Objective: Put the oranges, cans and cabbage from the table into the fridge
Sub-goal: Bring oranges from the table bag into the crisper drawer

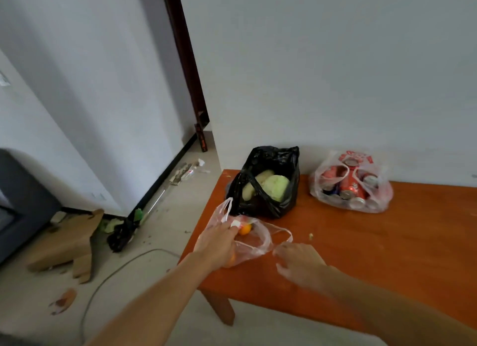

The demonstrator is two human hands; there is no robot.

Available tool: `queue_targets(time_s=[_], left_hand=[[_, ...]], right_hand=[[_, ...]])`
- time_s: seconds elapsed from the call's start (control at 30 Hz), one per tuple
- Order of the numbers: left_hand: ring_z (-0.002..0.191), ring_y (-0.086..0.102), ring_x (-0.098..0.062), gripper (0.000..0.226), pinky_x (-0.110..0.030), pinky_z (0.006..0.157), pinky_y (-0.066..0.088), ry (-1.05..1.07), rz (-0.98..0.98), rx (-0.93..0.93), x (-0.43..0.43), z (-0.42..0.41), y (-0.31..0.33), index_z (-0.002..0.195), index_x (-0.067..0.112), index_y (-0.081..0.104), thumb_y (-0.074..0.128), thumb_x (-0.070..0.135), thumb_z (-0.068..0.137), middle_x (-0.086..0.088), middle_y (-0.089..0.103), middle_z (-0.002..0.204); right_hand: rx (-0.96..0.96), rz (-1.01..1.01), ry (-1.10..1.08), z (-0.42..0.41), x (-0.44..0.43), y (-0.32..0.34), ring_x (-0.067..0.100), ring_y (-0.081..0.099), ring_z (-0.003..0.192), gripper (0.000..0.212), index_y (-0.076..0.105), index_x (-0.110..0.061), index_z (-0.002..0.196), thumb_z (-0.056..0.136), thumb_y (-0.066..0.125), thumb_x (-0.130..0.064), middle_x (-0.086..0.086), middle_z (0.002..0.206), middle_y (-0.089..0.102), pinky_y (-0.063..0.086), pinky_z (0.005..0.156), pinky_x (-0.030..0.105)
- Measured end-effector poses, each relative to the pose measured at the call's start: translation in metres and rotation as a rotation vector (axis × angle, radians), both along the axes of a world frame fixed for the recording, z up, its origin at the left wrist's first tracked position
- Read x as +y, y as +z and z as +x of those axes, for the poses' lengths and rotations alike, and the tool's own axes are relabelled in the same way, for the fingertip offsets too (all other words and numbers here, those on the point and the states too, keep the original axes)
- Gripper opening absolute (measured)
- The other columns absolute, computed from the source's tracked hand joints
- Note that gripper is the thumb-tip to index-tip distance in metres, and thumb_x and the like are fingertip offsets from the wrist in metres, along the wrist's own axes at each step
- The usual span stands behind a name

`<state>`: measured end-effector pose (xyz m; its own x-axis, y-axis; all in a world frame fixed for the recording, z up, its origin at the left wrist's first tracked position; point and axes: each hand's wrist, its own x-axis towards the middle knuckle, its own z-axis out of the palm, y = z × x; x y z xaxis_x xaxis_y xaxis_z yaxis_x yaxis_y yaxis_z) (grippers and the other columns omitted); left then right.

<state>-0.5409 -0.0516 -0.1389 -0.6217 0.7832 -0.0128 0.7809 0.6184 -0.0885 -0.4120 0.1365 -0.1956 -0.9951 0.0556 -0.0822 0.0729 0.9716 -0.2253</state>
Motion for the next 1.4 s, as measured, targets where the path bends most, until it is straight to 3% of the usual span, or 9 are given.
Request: queue_targets(time_s=[0.13,0.37,0.5,0.6,0.73,0.87,0.97,1.17,1.4], left_hand=[[0.103,0.057,-0.017,0.021,-0.051,0.116,0.018,-0.202,-0.121,0.105,0.031,-0.052,-0.027,0.099,0.022,0.065,0.05,0.017,0.085,0.003,0.064,0.102],[0.099,0.059,-0.024,0.019,-0.047,0.112,0.026,-0.391,-0.406,0.044,0.06,-0.144,-0.083,0.099,0.016,0.064,0.047,0.018,0.091,-0.003,0.065,0.099],[0.084,0.063,-0.029,0.022,-0.04,0.083,0.048,-0.359,-0.563,0.007,0.034,-0.189,-0.108,0.097,0.011,0.065,0.044,0.01,0.092,-0.008,0.069,0.091],[0.092,0.064,-0.029,0.023,-0.039,0.093,0.043,-0.361,-0.656,-0.085,0.018,-0.206,-0.115,0.1,0.013,0.07,0.048,0.015,0.094,-0.007,0.071,0.095],[0.062,0.063,-0.013,0.012,-0.029,0.068,0.053,-0.454,-0.491,-0.126,0.003,-0.212,-0.127,0.068,0.018,0.069,0.081,0.02,0.071,0.003,0.064,0.065],[0.117,0.054,-0.024,0.032,-0.038,0.101,0.045,-0.589,-0.488,-0.126,-0.014,-0.227,-0.151,0.119,0.019,0.061,0.064,0.017,0.086,-0.006,0.061,0.121],[0.134,0.036,-0.03,0.051,-0.044,0.112,0.03,-0.818,-0.472,-0.061,-0.015,-0.233,-0.155,0.134,0.021,0.045,0.064,0.016,0.087,-0.01,0.042,0.142],[0.136,0.037,-0.031,0.018,-0.049,0.111,0.033,-1.206,-0.463,0.05,-0.009,-0.231,-0.149,0.097,0.027,0.075,0.072,0.031,0.079,-0.005,0.056,0.135],[0.102,0.058,-0.022,0.025,-0.036,0.098,0.037,-1.172,-0.312,-0.173,-0.026,-0.254,-0.125,0.107,0.023,0.065,0.049,0.033,0.09,0.001,0.067,0.107]], right_hand=[[-0.026,-0.019,-0.054,-0.04,0.009,-0.013,0.015,0.058,0.104,0.035,0.053,-0.029,0.126,0.093,0.044,-0.037,-0.005,0.123,0.056,0.051,0.085,0.033],[0.011,-0.205,-0.128,-0.129,0.013,-0.06,0.017,0.059,0.102,0.028,0.061,-0.026,0.113,0.092,0.044,-0.036,-0.004,0.121,0.058,0.05,0.081,0.034],[-0.033,-0.306,-0.177,-0.178,-0.016,-0.088,0.017,0.059,0.09,0.028,0.063,-0.023,0.095,0.093,0.04,-0.038,-0.003,0.096,0.065,0.048,0.081,0.034],[-0.163,-0.364,-0.204,-0.192,-0.041,-0.103,0.017,0.062,0.079,0.034,0.063,-0.018,0.088,0.097,0.038,-0.039,-0.001,0.088,0.064,0.054,0.075,0.036],[-0.237,-0.425,-0.297,-0.195,-0.068,-0.116,0.015,0.062,0.079,0.047,0.066,-0.018,0.088,0.097,0.035,-0.052,-0.001,0.087,0.065,0.052,0.078,0.034],[-0.197,-0.481,-0.494,-0.19,-0.085,-0.122,0.013,0.059,0.071,0.044,0.058,-0.021,0.077,0.098,0.036,-0.052,-0.005,0.075,0.059,0.05,0.069,0.027],[-0.202,-0.455,-0.54,-0.178,-0.103,-0.124,0.013,0.06,0.089,0.031,0.06,-0.024,0.101,0.089,0.055,-0.052,-0.007,0.095,0.061,0.049,0.078,0.026],[-0.176,-0.42,-0.568,-0.169,-0.141,-0.126,0.019,0.054,0.115,0.069,0.046,-0.026,0.13,0.074,0.07,-0.059,-0.003,0.126,0.057,0.037,0.095,0.031],[0.018,-0.406,-0.762,-0.164,-0.151,-0.111,0.029,0.016,0.14,0.095,0.03,-0.025,0.146,0.07,0.069,-0.066,0.009,0.152,0.025,0.02,0.113,0.052]])
